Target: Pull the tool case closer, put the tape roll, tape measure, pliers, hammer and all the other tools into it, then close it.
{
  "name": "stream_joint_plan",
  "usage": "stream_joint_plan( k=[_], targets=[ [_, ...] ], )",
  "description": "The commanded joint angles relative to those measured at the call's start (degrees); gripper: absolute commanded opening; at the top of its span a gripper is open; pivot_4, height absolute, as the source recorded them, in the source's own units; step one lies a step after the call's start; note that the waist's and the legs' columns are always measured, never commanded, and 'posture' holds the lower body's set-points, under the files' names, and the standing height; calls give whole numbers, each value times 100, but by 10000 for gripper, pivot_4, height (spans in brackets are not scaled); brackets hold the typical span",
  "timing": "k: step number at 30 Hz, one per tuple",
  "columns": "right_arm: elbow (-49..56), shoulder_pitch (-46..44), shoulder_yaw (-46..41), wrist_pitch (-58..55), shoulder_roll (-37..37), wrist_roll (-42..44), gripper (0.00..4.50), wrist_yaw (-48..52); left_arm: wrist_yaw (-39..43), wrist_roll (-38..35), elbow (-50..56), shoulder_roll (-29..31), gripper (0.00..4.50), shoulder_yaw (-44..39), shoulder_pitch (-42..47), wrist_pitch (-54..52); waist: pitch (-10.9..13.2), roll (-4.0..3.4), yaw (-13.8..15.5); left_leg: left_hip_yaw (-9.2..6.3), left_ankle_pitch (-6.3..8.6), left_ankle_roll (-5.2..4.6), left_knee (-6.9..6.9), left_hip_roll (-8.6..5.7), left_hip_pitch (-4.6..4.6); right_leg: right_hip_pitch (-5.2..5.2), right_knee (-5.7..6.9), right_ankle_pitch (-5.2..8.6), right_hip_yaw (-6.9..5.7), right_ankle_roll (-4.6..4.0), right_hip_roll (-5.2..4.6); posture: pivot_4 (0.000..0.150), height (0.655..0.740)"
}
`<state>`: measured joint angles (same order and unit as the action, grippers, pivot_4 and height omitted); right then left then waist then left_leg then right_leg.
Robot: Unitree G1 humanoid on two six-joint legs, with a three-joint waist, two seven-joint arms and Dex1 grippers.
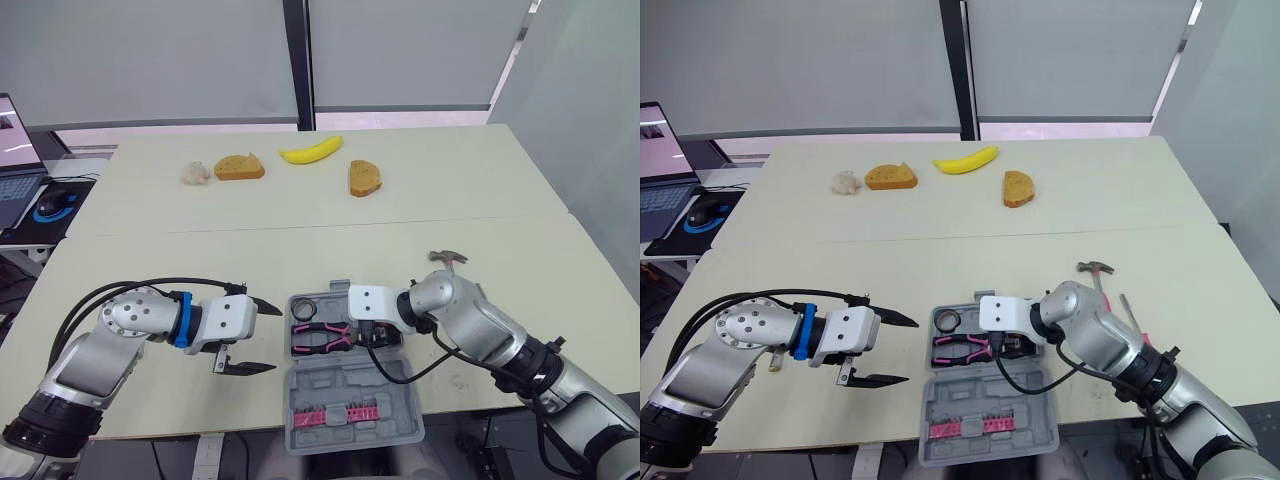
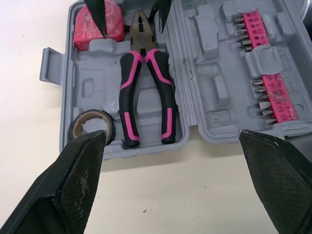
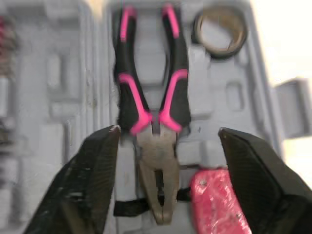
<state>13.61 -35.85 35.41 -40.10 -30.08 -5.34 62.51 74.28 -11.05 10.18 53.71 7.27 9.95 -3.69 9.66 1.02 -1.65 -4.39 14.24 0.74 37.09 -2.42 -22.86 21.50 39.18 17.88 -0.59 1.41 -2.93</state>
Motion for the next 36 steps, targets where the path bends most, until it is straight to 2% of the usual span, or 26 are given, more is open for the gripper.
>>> stream_joint_plan(
  k=[1,10,16,31,36],
  targets=[
    [226,-103,-328,241,175,240,33260,-92,-43,-17,97,-6,45000,-42,42,-18,0,0,0,0,0,0,0,0,1,0,0,0,0,0,0,1500,7400],
    [-974,124,-160,1578,815,24,13512,-713,-101,-70,140,-26,45000,-84,37,-83,0,0,4,3,0,0,1,-2,2,-1,0,0,2,0,0,1500,7400],
    [-1581,177,-19,1899,960,-136,1148,-745,-154,-97,173,-24,45000,-103,11,-118,0,0,-7,4,0,1,0,-1,3,5,10,0,2,0,1,1500,7400],
    [-2587,361,391,2494,900,-859,268,-697,-303,-116,226,-108,45000,-137,-93,-174,-4,1,-1,8,0,1,-1,-1,23,-8,20,0,4,-1,1,1500,7400],
    [-1901,498,-239,2852,1000,-399,268,-816,-416,-326,92,-189,45000,-436,-339,-148,-5,0,2,8,0,1,-2,0,33,-12,25,1,5,-1,1,1500,7400]
  ],
)
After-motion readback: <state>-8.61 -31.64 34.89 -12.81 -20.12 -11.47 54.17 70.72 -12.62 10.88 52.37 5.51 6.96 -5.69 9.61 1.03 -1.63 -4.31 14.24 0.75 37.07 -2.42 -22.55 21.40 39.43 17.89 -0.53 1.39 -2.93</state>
